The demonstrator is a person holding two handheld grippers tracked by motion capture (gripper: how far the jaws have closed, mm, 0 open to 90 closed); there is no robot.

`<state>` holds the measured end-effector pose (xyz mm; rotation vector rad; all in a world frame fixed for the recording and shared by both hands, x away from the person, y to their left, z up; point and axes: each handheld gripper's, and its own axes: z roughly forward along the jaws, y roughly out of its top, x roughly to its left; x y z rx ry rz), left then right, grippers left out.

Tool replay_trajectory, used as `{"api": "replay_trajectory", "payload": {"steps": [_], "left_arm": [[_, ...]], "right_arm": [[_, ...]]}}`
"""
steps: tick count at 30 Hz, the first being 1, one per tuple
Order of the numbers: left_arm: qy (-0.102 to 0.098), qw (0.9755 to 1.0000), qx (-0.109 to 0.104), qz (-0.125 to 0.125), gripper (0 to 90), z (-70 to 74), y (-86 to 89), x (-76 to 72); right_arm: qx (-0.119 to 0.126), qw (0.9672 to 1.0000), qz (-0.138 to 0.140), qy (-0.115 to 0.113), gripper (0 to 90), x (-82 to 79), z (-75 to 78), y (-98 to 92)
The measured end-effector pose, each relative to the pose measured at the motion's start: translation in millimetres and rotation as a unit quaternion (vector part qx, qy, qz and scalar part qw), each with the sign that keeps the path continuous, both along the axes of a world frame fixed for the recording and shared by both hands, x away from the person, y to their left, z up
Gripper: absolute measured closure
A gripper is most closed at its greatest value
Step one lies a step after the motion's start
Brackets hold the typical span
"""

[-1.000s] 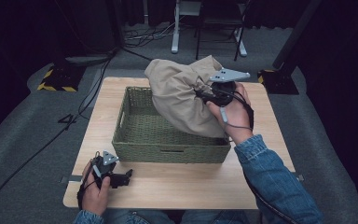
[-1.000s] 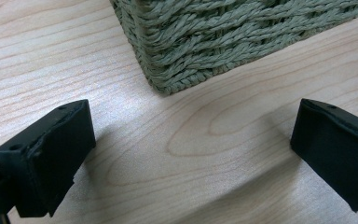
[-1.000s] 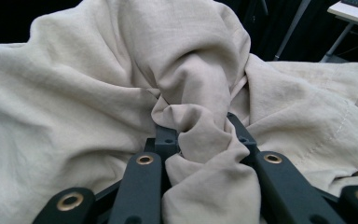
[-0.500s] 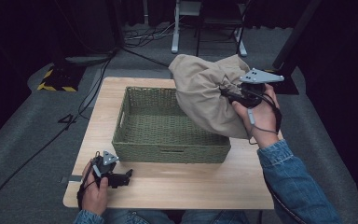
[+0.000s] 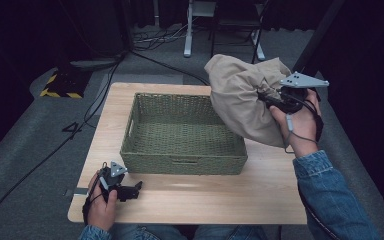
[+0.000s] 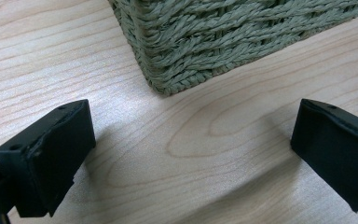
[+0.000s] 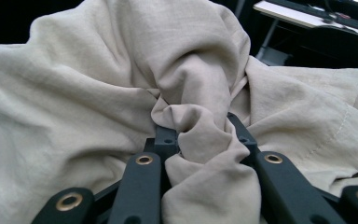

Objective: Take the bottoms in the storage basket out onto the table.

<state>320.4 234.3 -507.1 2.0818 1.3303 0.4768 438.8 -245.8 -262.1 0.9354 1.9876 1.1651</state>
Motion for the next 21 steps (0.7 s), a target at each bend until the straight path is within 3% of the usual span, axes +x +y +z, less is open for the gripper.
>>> {"api": "replay_trajectory", "payload": {"steps": [12,21], "left_arm": [[0.0,1.0,-0.001,-0.001,0.1,0.0,0.0,0.2],[0.0,1.0,0.0,-0.001,0.1,-0.1,0.1,0.2]], "right_arm": [[0.004,0.9987,-0.047,0.018,71.6,10.1,-15.4,-36.2],[0.004,0.9944,-0.099,0.038,71.6,22.7,-39.0,-68.7]]}}
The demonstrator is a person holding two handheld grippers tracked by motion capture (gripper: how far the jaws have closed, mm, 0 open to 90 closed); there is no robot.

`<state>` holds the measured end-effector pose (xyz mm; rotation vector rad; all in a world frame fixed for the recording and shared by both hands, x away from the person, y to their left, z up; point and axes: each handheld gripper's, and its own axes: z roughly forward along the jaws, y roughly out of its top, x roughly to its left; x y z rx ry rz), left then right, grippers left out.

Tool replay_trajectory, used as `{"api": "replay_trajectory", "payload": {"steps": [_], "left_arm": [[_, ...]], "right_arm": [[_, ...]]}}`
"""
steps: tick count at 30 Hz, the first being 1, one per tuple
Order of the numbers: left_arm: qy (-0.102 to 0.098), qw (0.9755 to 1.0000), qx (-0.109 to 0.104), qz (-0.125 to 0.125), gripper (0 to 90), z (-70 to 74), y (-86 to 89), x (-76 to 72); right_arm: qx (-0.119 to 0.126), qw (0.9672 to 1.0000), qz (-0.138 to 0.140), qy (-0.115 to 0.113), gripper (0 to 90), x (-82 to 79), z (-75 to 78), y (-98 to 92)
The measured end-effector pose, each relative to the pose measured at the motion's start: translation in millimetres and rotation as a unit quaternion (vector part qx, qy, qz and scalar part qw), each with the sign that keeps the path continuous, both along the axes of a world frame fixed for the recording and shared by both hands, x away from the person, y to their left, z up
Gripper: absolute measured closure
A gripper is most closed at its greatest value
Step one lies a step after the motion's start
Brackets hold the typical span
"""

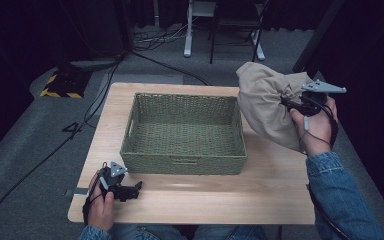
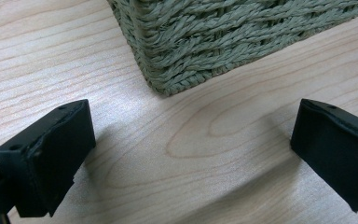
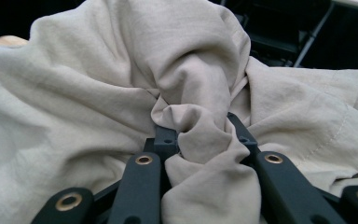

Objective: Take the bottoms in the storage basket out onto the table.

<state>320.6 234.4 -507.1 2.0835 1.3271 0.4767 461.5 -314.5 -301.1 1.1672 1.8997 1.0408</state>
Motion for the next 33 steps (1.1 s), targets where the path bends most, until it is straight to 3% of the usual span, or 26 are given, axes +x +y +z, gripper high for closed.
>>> {"api": "replay_trajectory", "payload": {"steps": [19,33], "left_arm": [[0.0,1.0,0.001,0.0,0.1,0.0,0.0,0.0],[0.0,1.0,0.0,0.0,0.0,0.0,0.0,0.0]], "right_arm": [[-0.002,0.9981,-0.043,0.043,71.4,21.2,-57.0,-26.1],[-0.001,0.9964,-0.057,0.063,71.1,29.5,-95.7,-30.9]]}}
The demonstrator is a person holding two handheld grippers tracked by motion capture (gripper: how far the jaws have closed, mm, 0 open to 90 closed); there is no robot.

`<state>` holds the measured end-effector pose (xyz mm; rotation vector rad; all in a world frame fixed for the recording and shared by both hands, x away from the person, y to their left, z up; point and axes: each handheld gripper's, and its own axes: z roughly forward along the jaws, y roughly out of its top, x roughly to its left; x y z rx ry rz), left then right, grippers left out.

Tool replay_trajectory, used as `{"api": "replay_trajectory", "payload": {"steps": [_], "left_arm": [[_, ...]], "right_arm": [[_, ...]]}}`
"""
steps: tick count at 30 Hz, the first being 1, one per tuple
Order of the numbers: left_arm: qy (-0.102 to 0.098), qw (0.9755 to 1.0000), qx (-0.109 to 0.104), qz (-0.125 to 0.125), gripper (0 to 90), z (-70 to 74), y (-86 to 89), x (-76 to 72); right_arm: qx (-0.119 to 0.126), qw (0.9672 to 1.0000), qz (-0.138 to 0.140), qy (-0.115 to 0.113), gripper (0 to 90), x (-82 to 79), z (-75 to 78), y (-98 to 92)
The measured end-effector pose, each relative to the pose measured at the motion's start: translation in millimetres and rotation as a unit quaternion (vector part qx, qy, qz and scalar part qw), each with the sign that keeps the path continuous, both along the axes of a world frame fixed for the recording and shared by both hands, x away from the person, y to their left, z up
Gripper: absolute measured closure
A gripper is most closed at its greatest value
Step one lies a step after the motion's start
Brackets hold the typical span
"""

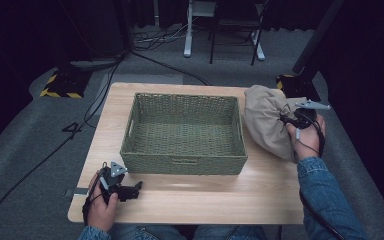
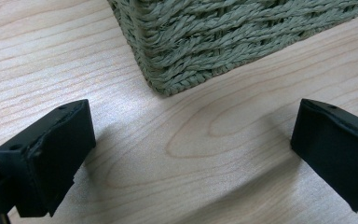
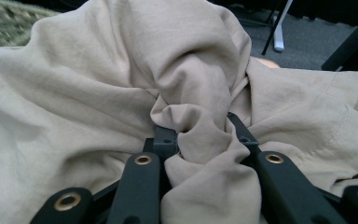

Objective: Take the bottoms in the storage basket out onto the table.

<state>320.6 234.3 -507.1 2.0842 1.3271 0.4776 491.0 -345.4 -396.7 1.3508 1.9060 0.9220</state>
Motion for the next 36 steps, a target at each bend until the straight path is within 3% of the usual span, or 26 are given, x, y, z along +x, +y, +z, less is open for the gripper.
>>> {"api": "replay_trajectory", "payload": {"steps": [14,18,20,21,22,26,30,36], "left_arm": [[0.0,1.0,0.0,0.0,0.1,0.0,0.0,0.0],[0.0,1.0,0.0,0.0,0.1,0.0,0.0,0.0],[0.0,1.0,0.0,0.0,0.0,0.0,0.0,0.0],[0.0,1.0,0.0,0.0,0.1,0.0,0.0,0.0],[0.0,1.0,0.0,0.0,0.1,0.0,0.0,0.0],[0.0,1.0,0.0,0.0,0.1,0.0,0.0,0.0],[0.0,1.0,0.0,0.0,0.1,0.0,0.0,0.0],[0.0,1.0,0.0,0.0,0.0,0.0,0.0,0.0]], "right_arm": [[-0.01,0.9986,-0.008,0.052,69.1,10.8,-35.5,0.5],[-0.021,0.9983,-0.01,0.054,66.8,11.7,-41.4,-0.7],[-0.019,0.9981,-0.015,0.057,63.3,12.1,-44.9,-2.0],[-0.011,0.9975,-0.026,0.064,52.7,12.6,-48.6,-4.1],[-0.011,0.9975,-0.026,0.064,52.7,12.6,-48.6,-4.1],[0.004,0.9969,-0.058,0.054,30.1,11.3,-46.1,-8.6],[0.002,0.9977,-0.05,0.047,22.5,8.6,-37.5,-10.0],[0.019,0.9985,-0.039,0.033,19.8,1.3,-22.5,-11.8]]}}
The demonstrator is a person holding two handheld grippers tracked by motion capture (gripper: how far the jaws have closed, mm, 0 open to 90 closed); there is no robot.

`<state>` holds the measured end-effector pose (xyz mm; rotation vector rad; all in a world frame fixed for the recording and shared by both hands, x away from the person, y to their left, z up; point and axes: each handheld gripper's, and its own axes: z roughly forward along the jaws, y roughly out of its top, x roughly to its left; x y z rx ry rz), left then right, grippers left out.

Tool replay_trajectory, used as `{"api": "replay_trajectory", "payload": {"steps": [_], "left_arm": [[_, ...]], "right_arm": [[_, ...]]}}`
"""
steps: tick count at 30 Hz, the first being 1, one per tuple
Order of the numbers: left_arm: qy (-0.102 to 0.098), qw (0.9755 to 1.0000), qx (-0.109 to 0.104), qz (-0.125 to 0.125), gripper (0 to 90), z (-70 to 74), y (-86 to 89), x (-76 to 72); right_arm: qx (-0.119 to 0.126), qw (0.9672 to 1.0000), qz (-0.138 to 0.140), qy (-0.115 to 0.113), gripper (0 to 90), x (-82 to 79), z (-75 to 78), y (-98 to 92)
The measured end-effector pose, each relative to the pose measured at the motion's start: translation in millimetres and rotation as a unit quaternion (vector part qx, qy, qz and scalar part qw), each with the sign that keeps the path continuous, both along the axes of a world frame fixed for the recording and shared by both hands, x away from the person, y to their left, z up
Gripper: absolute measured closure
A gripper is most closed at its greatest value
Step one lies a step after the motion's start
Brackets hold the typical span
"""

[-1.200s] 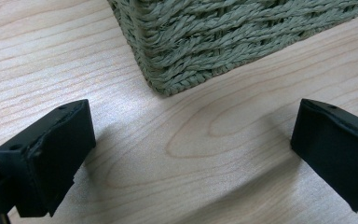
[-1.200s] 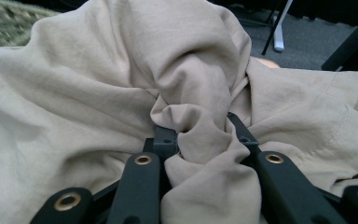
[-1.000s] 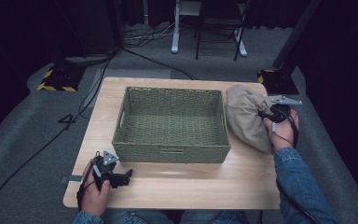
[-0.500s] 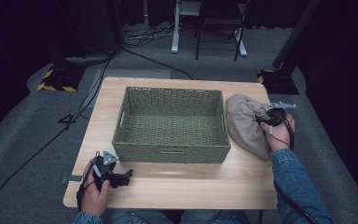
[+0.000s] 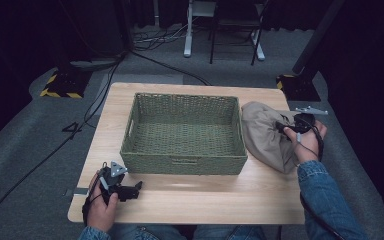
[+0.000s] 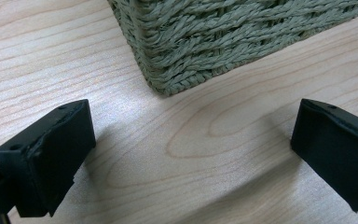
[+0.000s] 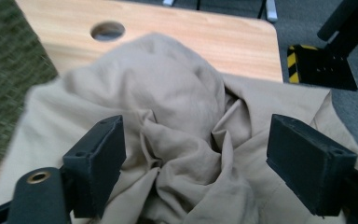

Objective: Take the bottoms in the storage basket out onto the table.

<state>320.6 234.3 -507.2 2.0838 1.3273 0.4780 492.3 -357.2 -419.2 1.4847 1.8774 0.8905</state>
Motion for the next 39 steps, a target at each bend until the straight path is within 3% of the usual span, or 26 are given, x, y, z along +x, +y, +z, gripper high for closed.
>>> {"api": "replay_trajectory", "payload": {"steps": [7,10,22,30,34,37,39], "left_arm": [[0.0,1.0,0.0,0.001,0.1,0.1,-0.1,-0.2],[0.0,1.0,0.0,0.004,0.1,0.1,-0.4,0.6],[0.0,1.0,0.0,0.005,0.2,0.1,-0.2,0.6],[0.0,1.0,0.0,0.003,0.1,0.1,-0.4,0.3],[0.0,1.0,0.0,0.004,0.1,0.1,-0.6,0.4],[0.0,1.0,0.0,0.004,0.0,0.1,-0.6,0.4],[0.0,1.0,0.0,0.004,0.1,0.1,-0.6,0.4]], "right_arm": [[0.012,0.9991,0.033,-0.023,19.2,-18.7,21.6,1.6],[0.037,0.9971,0.058,-0.032,19.4,-33.0,31.2,4.5],[0.055,0.9893,0.131,-0.033,20.2,-76.1,39.9,17.8],[0.049,0.9834,0.173,-0.024,21.1,-106.4,32.7,27.5],[0.072,0.9795,0.187,-0.019,21.1,-122.7,18.9,31.4],[0.069,0.9782,0.195,-0.018,21.2,-131.4,10.0,33.4],[0.08,0.976,0.203,-0.007,21.6,-138.5,1.0,35.8]]}}
